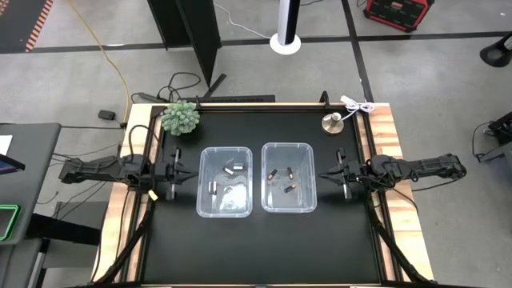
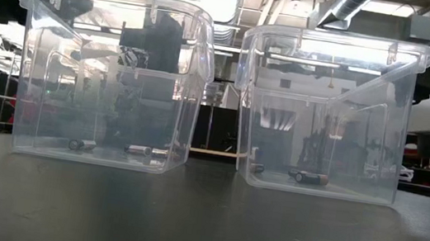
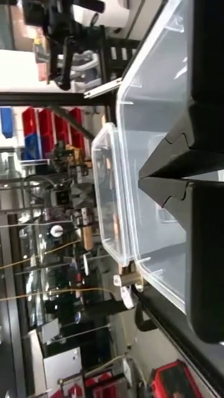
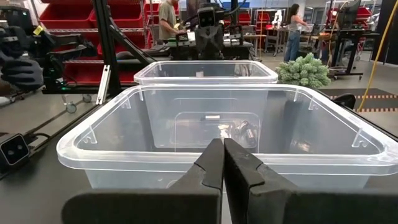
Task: Sort batteries
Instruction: Return to Home Position
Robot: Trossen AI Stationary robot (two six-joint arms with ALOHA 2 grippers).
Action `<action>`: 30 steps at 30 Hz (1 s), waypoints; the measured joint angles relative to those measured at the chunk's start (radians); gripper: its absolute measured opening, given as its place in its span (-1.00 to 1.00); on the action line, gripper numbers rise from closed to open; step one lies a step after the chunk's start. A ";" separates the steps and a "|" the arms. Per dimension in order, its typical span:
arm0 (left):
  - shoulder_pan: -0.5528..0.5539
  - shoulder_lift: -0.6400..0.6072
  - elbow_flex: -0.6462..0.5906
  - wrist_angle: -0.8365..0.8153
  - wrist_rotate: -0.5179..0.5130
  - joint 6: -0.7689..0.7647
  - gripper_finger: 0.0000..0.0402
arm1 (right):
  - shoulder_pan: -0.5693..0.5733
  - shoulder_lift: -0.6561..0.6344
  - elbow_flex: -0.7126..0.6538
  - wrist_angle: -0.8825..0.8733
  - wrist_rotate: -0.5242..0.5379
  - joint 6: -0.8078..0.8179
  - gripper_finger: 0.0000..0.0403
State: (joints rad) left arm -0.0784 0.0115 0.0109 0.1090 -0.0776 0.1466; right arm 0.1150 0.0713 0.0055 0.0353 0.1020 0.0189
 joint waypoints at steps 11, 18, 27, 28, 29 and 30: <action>0.000 0.008 0.002 -0.077 0.000 -0.070 -1.00 | 0.000 0.001 0.000 0.000 0.000 0.000 -0.87; 0.000 0.008 0.002 -0.078 0.000 -0.072 -1.00 | 0.000 0.001 0.000 0.000 0.000 0.000 -0.87; 0.000 0.008 0.001 -0.078 0.000 -0.072 -1.00 | 0.000 0.001 0.000 0.000 0.000 0.000 -0.87; 0.000 0.008 0.001 -0.078 0.000 -0.072 -1.00 | 0.000 0.001 0.000 0.000 0.000 0.000 -0.87; 0.000 0.008 0.001 -0.079 0.000 -0.072 -1.00 | 0.000 0.001 0.000 0.000 0.000 0.000 -0.87; 0.000 0.008 0.001 -0.079 0.000 -0.072 -1.00 | 0.000 0.001 0.000 0.000 0.000 0.000 -0.87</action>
State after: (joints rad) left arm -0.0784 0.0196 0.0116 0.0303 -0.0776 0.0746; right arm 0.1151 0.0719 0.0055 0.0357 0.1020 0.0190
